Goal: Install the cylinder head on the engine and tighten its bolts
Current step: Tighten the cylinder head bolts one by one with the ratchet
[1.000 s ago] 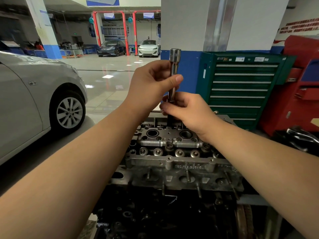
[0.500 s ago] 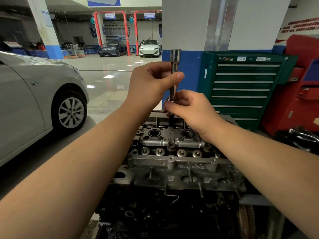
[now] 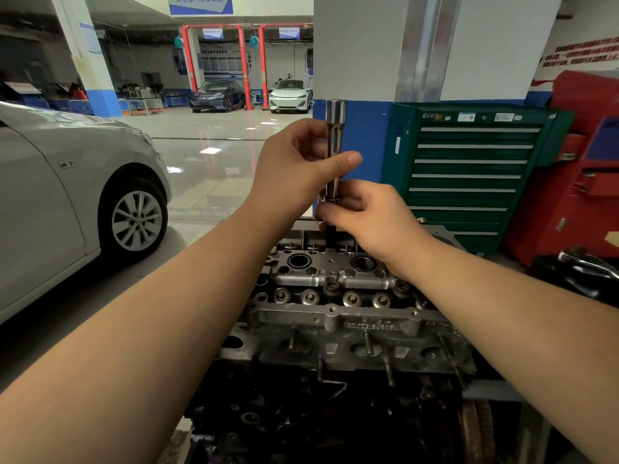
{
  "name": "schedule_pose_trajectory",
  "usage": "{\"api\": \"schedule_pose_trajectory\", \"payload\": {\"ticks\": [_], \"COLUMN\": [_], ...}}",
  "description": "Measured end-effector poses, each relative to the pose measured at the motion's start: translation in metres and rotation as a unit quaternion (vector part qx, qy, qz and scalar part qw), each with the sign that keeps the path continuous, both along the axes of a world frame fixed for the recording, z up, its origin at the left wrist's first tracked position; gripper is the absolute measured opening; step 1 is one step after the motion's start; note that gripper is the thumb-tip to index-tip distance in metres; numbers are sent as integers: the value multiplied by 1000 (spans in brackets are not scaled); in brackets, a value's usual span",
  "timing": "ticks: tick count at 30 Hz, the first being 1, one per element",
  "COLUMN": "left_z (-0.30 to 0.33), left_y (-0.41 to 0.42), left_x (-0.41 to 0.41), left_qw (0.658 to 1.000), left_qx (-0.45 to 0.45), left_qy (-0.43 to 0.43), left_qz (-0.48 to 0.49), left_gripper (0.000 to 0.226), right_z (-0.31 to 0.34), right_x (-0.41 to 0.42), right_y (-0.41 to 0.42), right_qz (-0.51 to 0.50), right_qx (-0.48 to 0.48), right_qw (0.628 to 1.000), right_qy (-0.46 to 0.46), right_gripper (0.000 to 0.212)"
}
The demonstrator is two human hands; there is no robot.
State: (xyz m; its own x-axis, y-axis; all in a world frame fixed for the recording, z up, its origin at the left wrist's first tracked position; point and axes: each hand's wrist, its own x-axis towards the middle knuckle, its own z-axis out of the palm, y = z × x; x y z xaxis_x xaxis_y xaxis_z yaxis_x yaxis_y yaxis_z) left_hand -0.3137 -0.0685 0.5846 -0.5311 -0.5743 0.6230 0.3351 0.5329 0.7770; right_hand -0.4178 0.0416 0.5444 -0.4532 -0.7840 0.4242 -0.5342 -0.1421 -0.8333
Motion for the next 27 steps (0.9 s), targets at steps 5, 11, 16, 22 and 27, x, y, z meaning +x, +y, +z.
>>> {"api": "schedule_pose_trajectory", "payload": {"ticks": [5,11,16,22,27], "left_z": [-1,0,-1,-1,-7], "left_y": [0,0,0,-2,2], "left_x": [0,1,2,1,-4], "left_qw": [997,979,973,987,992], "left_qx": [37,85,102,66,54], "left_qy": [3,10,23,-12,-53], "left_qz": [-66,-184,-207,-148,-99], "left_gripper": [30,44,37,38,22], "right_z": [-2,1,3,12,31], "right_x": [-2,1,5,-19,-106], "right_y": [0,1,-2,16,91], "right_qz": [29,-46,-65,-69,-269], "right_qx": [18,17,16,40,84], "right_qw": [999,999,997,996,950], "right_qy": [-17,21,27,38,137], "right_gripper": [22,24,33,40,24]}}
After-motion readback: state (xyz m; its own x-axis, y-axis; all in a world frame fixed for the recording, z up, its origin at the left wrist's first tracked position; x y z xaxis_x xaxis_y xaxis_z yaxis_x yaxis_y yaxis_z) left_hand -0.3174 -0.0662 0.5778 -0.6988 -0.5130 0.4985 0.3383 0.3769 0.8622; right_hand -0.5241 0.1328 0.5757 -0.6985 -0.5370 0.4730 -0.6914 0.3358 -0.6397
